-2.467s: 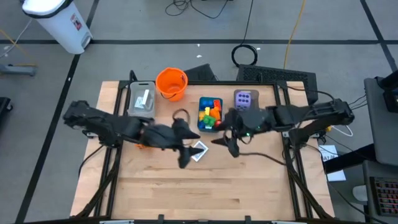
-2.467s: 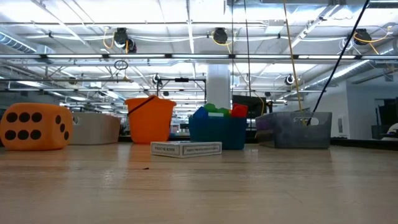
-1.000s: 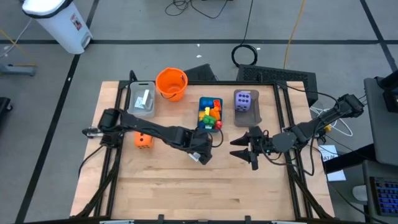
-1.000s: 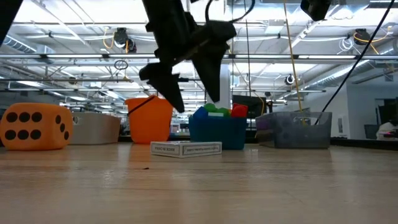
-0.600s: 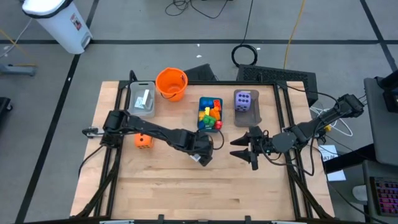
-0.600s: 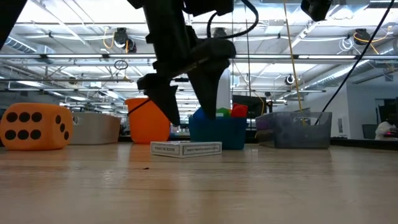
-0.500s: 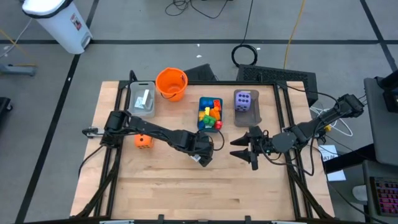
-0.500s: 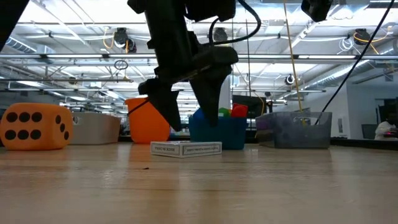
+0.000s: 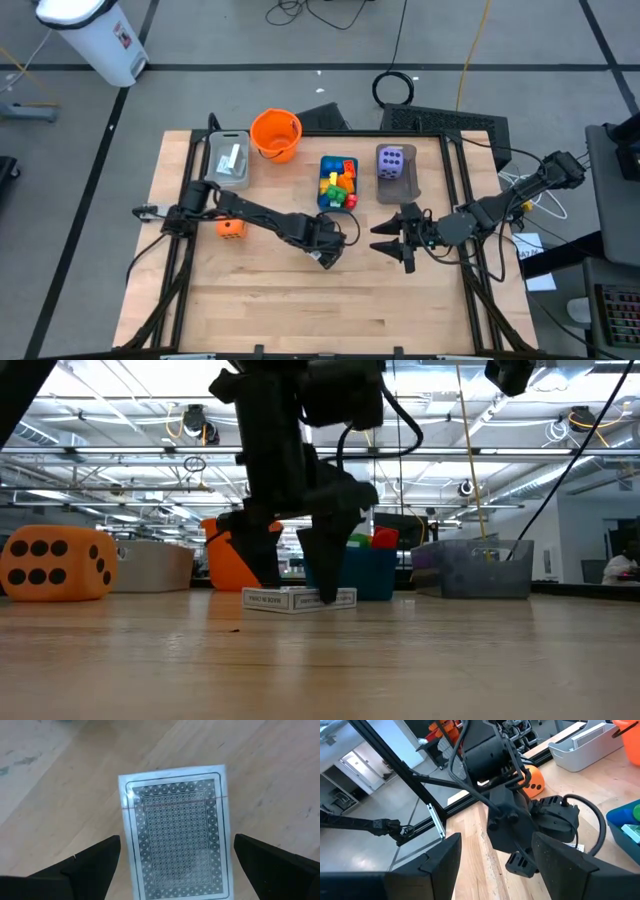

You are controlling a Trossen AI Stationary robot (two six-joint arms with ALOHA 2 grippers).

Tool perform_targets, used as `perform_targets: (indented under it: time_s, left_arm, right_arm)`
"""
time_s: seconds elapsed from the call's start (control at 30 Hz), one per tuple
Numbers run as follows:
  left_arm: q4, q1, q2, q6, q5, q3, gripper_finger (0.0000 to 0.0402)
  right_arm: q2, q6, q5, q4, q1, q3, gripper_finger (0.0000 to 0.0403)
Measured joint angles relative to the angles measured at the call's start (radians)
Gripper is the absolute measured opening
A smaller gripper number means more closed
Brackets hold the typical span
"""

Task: Pick & Place Toys
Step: Put the black deck of cards into the gray bin

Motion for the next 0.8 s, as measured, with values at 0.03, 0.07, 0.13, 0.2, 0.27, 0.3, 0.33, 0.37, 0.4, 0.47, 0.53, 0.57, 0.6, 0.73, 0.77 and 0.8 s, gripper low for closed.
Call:
perform_targets:
  time_s: [0.03, 0.07, 0.13, 0.2, 0.27, 0.3, 0.33, 0.37, 0.4, 0.47, 0.53, 0.57, 0.6, 0.73, 0.77, 0.8]
  left_arm:
    - [0.005, 0.0, 0.004, 0.0, 0.0, 0.001, 0.04]
    - [0.004, 0.0, 0.008, 0.0, 0.002, 0.001, 0.04]
    - [0.012, 0.0, 0.02, 0.0, 0.013, 0.0, 0.04]
    - [0.022, 0.0, 0.025, -0.005, 0.021, 0.001, 0.04]
    - [0.022, -0.002, 0.025, -0.014, 0.039, 0.001, 0.04]
    - [0.022, -0.003, 0.025, -0.015, 0.047, 0.001, 0.04]
    - [0.022, -0.005, 0.025, -0.01, 0.05, 0.001, 0.04]
    - [0.022, -0.008, 0.025, -0.001, 0.05, 0.001, 0.04]
    - [0.023, -0.011, 0.025, 0.009, 0.049, 0.001, 0.04]
    - [0.023, -0.014, 0.025, 0.016, 0.052, 0.001, 0.04]
    - [0.018, -0.014, 0.025, 0.001, 0.069, 0.001, 0.0399]
    - [0.015, -0.013, 0.025, -0.011, 0.075, 0.001, 0.0399]
    - [0.013, -0.013, 0.025, -0.022, 0.077, 0.001, 0.0399]
    - [0.01, -0.006, 0.025, -0.055, 0.079, 0.001, 0.0392]
    - [0.006, -0.004, 0.025, -0.066, 0.084, 0.001, 0.0385]
    - [-0.001, -0.002, 0.025, -0.077, 0.088, 0.001, 0.0376]
  right_arm:
    - [0.0, 0.0, 0.0, 0.0, 0.0, 0.0, 0.0235]
    - [0.0, 0.0, 0.0, 0.0, 0.0, 0.0, 0.0235]
    - [0.0, 0.006, 0.0, 0.0, 0.0, 0.0, 0.0235]
    - [0.0, 0.013, 0.0, -0.001, 0.0, 0.0, 0.0235]
    - [0.0, 0.02, 0.0, -0.002, 0.0, 0.0, 0.0235]
    - [0.0, 0.022, 0.0, -0.004, 0.0, 0.0, 0.0235]
    - [0.0, 0.022, 0.0, -0.007, 0.0, 0.0, 0.0235]
    - [0.0, 0.022, 0.0, -0.007, 0.0, 0.0, 0.0235]
    - [0.0, 0.022, 0.0, -0.007, 0.0, 0.0, 0.0235]
    - [0.0, 0.022, 0.0, -0.007, 0.0, 0.0, 0.0235]
    - [0.0, 0.022, 0.0, -0.007, 0.0, 0.0, 0.0235]
    - [0.0, 0.023, 0.0, -0.007, 0.0, 0.0, 0.0235]
    - [0.0, 0.023, 0.0, -0.007, 0.0, 0.0, 0.0235]
    - [0.0, 0.025, 0.0, -0.007, 0.0, 0.0, 0.0235]
    - [0.0, 0.025, 0.0, -0.007, 0.0, 0.0, 0.0235]
    - [0.0, 0.025, 0.0, -0.007, 0.0, 0.0, 0.0235]
